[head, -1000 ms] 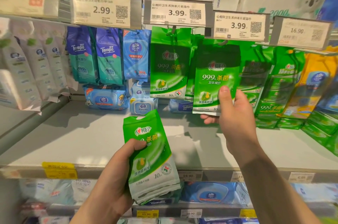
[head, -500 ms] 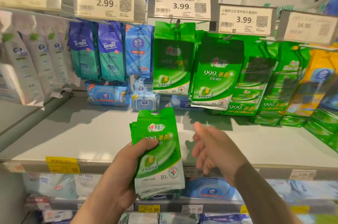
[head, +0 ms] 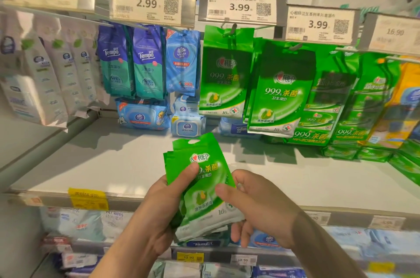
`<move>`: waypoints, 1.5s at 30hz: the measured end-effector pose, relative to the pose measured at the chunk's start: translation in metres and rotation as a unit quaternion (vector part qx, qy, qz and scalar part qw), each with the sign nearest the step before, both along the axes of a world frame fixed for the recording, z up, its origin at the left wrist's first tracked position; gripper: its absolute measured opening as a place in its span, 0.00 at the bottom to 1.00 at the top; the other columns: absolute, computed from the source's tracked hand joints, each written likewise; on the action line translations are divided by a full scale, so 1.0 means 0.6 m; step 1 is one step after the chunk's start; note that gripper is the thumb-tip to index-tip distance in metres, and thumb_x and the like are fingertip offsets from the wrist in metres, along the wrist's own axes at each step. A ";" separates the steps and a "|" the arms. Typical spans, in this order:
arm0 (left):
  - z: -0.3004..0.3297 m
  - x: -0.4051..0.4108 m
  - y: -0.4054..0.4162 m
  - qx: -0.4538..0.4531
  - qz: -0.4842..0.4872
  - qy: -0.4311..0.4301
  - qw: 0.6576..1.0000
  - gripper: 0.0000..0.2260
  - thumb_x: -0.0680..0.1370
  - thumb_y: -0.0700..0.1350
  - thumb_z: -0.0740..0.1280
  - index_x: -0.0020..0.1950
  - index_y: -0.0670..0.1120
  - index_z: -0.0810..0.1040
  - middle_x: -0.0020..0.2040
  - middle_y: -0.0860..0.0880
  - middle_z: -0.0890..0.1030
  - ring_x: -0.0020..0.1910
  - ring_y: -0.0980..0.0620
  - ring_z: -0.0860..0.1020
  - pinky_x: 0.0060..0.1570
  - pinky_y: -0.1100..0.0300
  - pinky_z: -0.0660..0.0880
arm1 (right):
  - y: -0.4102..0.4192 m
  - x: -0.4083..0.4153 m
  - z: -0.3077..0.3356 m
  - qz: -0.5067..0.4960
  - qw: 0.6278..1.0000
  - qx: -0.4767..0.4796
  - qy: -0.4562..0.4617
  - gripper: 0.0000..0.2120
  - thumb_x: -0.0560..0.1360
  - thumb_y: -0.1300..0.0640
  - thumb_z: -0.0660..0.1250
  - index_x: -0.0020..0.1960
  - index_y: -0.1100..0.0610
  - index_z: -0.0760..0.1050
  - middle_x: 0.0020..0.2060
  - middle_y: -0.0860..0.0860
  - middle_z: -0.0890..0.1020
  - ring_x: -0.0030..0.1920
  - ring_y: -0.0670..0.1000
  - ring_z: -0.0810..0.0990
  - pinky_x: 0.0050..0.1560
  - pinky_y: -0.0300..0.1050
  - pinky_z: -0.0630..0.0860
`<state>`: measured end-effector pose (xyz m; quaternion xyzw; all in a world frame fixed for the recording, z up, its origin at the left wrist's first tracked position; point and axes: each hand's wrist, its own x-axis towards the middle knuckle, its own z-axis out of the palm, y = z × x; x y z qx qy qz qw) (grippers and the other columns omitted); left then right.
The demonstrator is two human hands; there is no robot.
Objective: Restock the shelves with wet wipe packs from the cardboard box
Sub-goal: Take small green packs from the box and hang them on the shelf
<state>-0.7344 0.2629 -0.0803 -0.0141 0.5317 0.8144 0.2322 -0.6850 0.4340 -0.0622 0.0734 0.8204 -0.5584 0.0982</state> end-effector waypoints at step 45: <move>0.000 -0.024 -0.050 0.049 0.011 -0.105 0.993 0.07 0.73 0.42 0.66 0.49 0.43 0.79 0.41 0.40 0.84 0.33 0.42 0.82 0.36 0.53 0.79 | -0.036 -0.067 0.092 -0.241 0.881 -0.124 0.387 0.14 0.80 0.45 0.62 0.60 0.52 0.69 0.57 0.68 0.77 0.26 0.57 0.81 0.25 0.49 0.75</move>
